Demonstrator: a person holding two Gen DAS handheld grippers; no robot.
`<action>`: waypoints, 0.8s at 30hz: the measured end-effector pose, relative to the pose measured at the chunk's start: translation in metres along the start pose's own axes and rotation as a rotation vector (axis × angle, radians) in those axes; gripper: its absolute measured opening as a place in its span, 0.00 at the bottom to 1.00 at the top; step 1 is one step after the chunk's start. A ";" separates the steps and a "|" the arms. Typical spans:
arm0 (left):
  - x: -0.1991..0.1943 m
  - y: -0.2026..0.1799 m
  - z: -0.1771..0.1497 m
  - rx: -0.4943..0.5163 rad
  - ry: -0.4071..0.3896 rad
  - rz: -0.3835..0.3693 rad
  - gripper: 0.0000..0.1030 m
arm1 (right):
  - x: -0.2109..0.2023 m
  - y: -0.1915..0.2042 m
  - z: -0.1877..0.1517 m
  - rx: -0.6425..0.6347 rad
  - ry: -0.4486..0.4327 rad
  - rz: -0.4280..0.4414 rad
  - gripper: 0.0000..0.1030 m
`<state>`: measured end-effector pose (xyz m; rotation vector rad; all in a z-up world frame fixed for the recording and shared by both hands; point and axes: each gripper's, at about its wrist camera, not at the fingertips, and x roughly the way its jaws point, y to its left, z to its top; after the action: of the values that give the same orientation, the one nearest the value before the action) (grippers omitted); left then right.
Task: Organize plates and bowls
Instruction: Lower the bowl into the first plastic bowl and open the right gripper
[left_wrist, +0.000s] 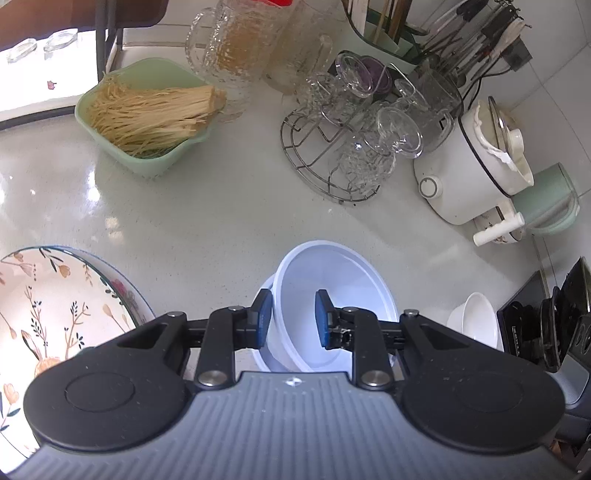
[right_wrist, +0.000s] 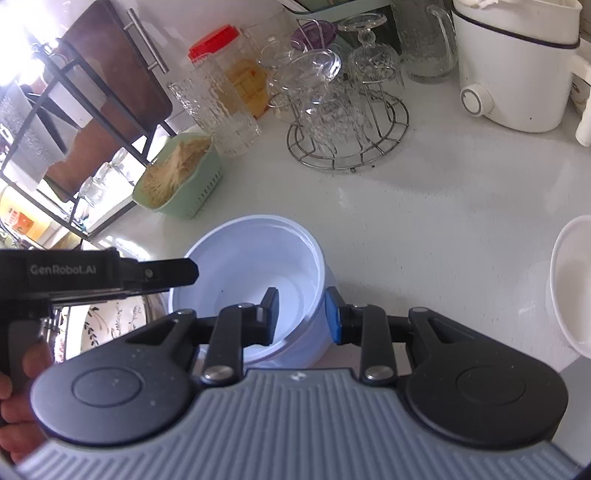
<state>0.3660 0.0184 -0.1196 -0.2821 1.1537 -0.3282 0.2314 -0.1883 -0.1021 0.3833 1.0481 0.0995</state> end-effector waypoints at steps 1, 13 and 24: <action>0.000 -0.001 0.001 0.007 0.002 0.002 0.27 | 0.000 0.000 -0.001 0.003 -0.001 0.000 0.30; -0.013 -0.014 0.014 0.077 -0.038 0.039 0.43 | -0.021 0.005 0.002 -0.026 -0.105 -0.032 0.52; -0.038 -0.044 0.021 0.169 -0.101 0.024 0.43 | -0.064 0.003 0.018 -0.058 -0.244 -0.063 0.52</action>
<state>0.3671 -0.0060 -0.0628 -0.1348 1.0222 -0.3835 0.2148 -0.2065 -0.0403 0.3008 0.8138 0.0257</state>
